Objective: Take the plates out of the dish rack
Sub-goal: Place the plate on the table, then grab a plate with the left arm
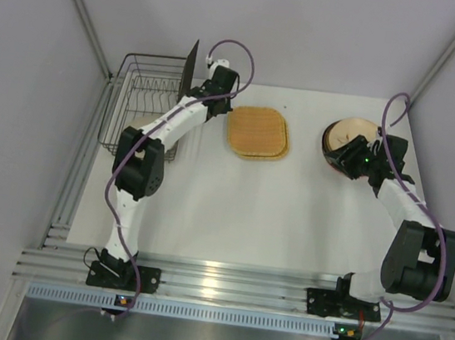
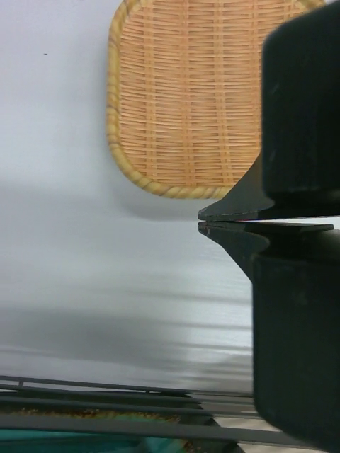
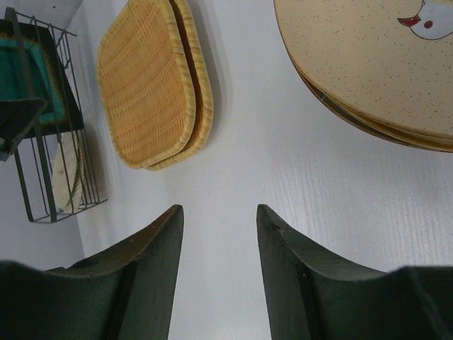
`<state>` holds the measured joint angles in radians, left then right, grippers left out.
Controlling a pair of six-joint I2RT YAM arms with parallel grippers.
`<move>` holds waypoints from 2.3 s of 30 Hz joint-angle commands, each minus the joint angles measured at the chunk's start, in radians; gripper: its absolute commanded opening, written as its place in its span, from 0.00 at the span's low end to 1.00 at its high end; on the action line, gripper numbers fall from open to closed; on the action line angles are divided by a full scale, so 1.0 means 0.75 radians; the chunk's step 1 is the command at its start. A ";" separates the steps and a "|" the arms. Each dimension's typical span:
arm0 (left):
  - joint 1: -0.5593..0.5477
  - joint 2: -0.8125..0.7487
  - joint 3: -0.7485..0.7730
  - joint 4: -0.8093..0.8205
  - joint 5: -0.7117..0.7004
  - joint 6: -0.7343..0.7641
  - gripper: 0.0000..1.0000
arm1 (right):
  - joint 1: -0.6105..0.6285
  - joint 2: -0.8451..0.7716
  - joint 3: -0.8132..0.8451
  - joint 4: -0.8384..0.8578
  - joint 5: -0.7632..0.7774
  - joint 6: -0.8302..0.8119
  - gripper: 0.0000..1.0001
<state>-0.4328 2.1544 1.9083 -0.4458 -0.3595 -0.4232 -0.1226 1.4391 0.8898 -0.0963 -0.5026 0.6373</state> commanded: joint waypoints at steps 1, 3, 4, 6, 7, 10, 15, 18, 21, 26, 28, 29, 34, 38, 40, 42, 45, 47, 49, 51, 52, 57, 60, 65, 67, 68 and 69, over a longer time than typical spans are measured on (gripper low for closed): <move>-0.004 0.089 0.080 -0.132 -0.061 0.022 0.00 | -0.010 -0.019 -0.006 0.059 -0.021 0.005 0.46; -0.004 0.116 0.082 -0.146 -0.054 0.020 0.00 | -0.010 -0.021 -0.004 0.053 -0.021 -0.001 0.46; -0.004 0.142 0.086 -0.146 -0.061 0.022 0.00 | -0.010 -0.023 -0.004 0.051 -0.021 -0.003 0.46; -0.004 0.165 0.092 -0.150 -0.077 0.035 0.00 | -0.010 -0.027 -0.002 0.047 -0.019 -0.005 0.46; -0.004 0.183 0.096 -0.152 -0.081 0.039 0.00 | -0.010 -0.027 -0.004 0.045 -0.019 -0.005 0.46; -0.002 0.202 0.102 -0.136 -0.069 0.047 0.00 | -0.010 -0.027 -0.002 0.045 -0.019 -0.005 0.46; -0.004 0.202 0.074 -0.034 0.078 0.059 0.00 | -0.010 -0.025 0.000 0.043 -0.019 -0.007 0.46; -0.002 0.208 0.074 0.009 0.134 0.053 0.00 | -0.010 -0.025 0.004 0.036 -0.019 -0.009 0.46; -0.004 0.222 0.074 0.024 0.193 0.049 0.00 | -0.010 -0.029 0.004 0.032 -0.017 -0.011 0.46; -0.004 0.236 0.065 0.034 0.254 0.031 0.00 | -0.010 -0.027 0.008 0.032 -0.015 -0.011 0.46; -0.002 0.238 0.061 0.046 0.267 0.024 0.00 | -0.010 -0.027 0.010 0.030 -0.015 -0.011 0.46; -0.002 0.240 0.063 0.050 0.273 0.020 0.00 | -0.010 -0.025 0.010 0.028 -0.015 -0.013 0.46; -0.002 0.261 0.088 0.048 0.283 0.016 0.00 | -0.010 -0.033 0.010 0.026 -0.015 -0.013 0.46; -0.002 0.267 0.096 0.040 0.263 0.014 0.00 | -0.010 -0.037 0.010 0.020 -0.011 -0.015 0.46; -0.002 0.243 0.094 0.028 0.232 0.000 0.00 | -0.010 -0.035 0.012 0.020 -0.013 -0.015 0.46; -0.004 0.169 0.063 0.046 0.203 -0.004 0.00 | -0.010 -0.037 0.014 0.020 -0.011 -0.019 0.46; -0.012 0.033 0.029 0.079 0.101 0.030 0.00 | -0.010 -0.031 0.014 0.024 -0.011 -0.017 0.46; -0.012 -0.033 0.045 0.083 0.040 0.079 0.00 | -0.010 -0.027 0.014 0.026 -0.015 -0.017 0.46; -0.012 -0.107 0.104 0.065 0.003 0.120 0.00 | -0.012 -0.019 0.012 0.034 -0.015 -0.011 0.46; -0.010 -0.138 0.167 0.024 -0.042 0.184 0.22 | -0.010 -0.015 0.014 0.040 -0.019 -0.007 0.46; -0.006 -0.146 0.228 -0.017 -0.054 0.202 0.29 | -0.008 -0.011 0.014 0.045 -0.021 -0.005 0.46; 0.023 -0.207 0.282 -0.015 -0.099 0.321 0.73 | -0.008 -0.009 0.012 0.051 -0.023 -0.005 0.47; 0.066 -0.177 0.356 -0.078 -0.167 0.368 0.77 | -0.008 -0.015 0.010 0.049 -0.025 -0.005 0.47; 0.137 -0.069 0.562 -0.250 -0.243 0.454 0.80 | -0.008 -0.019 0.006 0.051 -0.027 -0.001 0.47; 0.150 -0.058 0.558 -0.252 -0.259 0.480 0.81 | -0.006 -0.019 0.004 0.053 -0.025 0.003 0.47; 0.150 -0.040 0.558 -0.254 -0.269 0.511 0.81 | -0.002 -0.019 0.006 0.053 -0.025 0.005 0.47; 0.150 -0.030 0.558 -0.254 -0.279 0.527 0.81 | 0.000 -0.017 0.008 0.057 -0.023 0.005 0.47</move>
<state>-0.3187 2.0880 2.3035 -0.5659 -0.5179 -0.1047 -0.1226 1.4391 0.8898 -0.0971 -0.5091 0.6395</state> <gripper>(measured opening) 0.811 0.469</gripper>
